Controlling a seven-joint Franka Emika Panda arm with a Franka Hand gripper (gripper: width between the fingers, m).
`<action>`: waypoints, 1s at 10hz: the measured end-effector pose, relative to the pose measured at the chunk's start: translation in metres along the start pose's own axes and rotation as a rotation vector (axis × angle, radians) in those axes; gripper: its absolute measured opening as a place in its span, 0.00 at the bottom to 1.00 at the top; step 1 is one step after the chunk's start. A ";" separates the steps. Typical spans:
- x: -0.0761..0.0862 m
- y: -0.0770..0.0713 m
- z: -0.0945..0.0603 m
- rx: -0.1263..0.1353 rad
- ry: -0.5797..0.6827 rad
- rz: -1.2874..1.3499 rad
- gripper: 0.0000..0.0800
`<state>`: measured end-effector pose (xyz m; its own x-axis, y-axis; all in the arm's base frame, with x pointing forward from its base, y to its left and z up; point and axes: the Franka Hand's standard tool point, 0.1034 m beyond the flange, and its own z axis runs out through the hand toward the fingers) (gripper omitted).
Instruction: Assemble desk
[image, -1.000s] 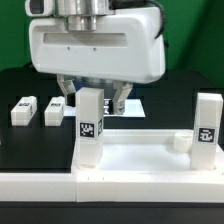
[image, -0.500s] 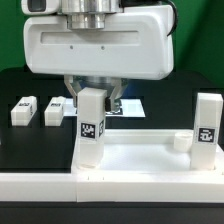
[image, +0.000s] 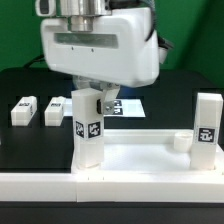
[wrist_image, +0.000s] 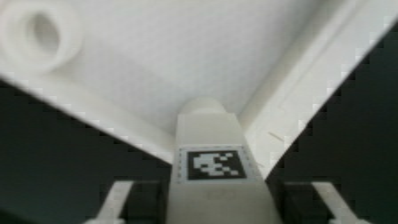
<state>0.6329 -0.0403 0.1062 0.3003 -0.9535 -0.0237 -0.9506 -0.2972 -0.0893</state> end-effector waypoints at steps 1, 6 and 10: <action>-0.001 -0.003 0.001 0.006 -0.006 0.199 0.37; -0.003 -0.006 0.002 0.055 -0.005 0.425 0.47; -0.002 0.009 0.000 0.053 0.017 -0.211 0.78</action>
Offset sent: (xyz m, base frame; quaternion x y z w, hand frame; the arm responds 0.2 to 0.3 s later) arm 0.0000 0.0000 0.0000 0.0000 0.0000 0.1296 0.9916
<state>0.6241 -0.0413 0.1051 0.4908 -0.8711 0.0175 -0.8611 -0.4880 -0.1425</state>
